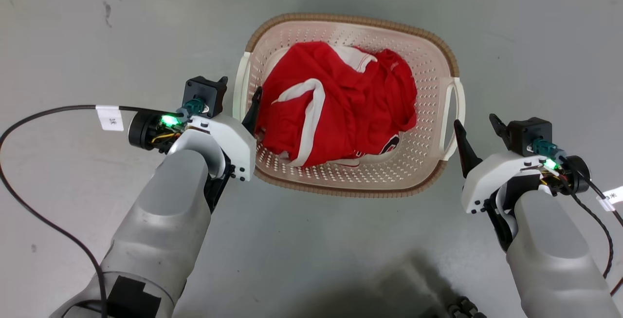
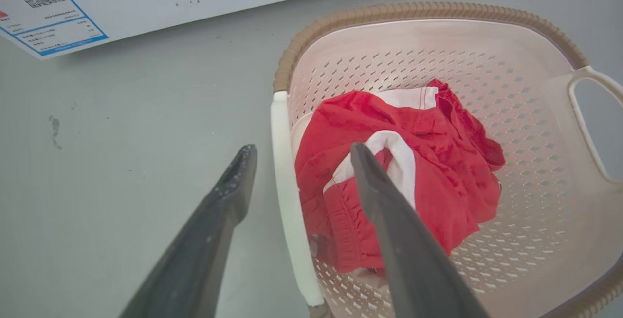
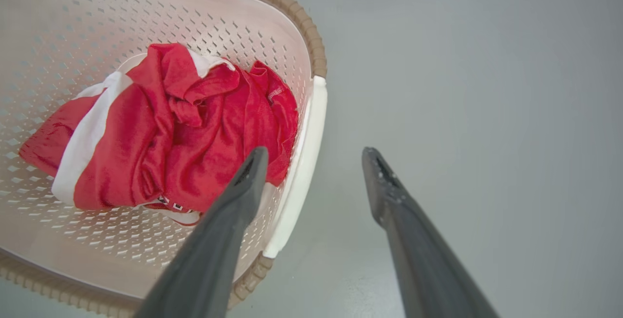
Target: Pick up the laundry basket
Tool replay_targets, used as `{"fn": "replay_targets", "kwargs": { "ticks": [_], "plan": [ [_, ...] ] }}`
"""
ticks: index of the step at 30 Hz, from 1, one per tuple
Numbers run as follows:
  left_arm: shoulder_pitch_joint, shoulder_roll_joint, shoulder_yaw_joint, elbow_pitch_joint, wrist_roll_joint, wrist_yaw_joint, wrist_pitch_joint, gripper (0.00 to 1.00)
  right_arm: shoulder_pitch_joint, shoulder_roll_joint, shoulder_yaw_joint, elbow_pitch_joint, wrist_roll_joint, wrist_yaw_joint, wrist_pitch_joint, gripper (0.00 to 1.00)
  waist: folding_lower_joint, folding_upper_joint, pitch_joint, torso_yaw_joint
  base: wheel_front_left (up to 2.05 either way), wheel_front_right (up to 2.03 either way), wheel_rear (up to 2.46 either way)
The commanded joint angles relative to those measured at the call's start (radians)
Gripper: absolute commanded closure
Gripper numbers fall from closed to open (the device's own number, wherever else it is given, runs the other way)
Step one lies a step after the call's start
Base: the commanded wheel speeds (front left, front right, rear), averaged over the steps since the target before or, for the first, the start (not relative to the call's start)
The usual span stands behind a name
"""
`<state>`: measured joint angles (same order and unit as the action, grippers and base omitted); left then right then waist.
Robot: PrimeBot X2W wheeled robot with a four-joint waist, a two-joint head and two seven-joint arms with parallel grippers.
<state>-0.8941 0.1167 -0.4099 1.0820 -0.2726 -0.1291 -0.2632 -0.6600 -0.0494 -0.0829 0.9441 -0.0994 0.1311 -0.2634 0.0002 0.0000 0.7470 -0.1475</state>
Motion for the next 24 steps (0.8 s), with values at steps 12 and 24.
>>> {"fn": "replay_targets", "kwargs": {
  "ticks": [12, 24],
  "plan": [
    [-0.071, 0.013, -0.108, 0.041, -0.05, -0.001, -0.002, 0.0, -0.077, -0.002, 0.08, 0.096, 0.06, -0.001, -0.002, 0.0, -0.0002, 0.0, 0.091, 0.004, 0.0, 0.0, 0.0],
    [-0.102, 0.025, -0.166, 0.064, -0.083, -0.001, -0.002, 0.0, -0.107, -0.001, 0.146, 0.14, 0.103, -0.001, -0.002, 0.0, -0.0002, 0.0, 0.132, -0.002, 0.0, 0.0, 0.0]
  ]
}}
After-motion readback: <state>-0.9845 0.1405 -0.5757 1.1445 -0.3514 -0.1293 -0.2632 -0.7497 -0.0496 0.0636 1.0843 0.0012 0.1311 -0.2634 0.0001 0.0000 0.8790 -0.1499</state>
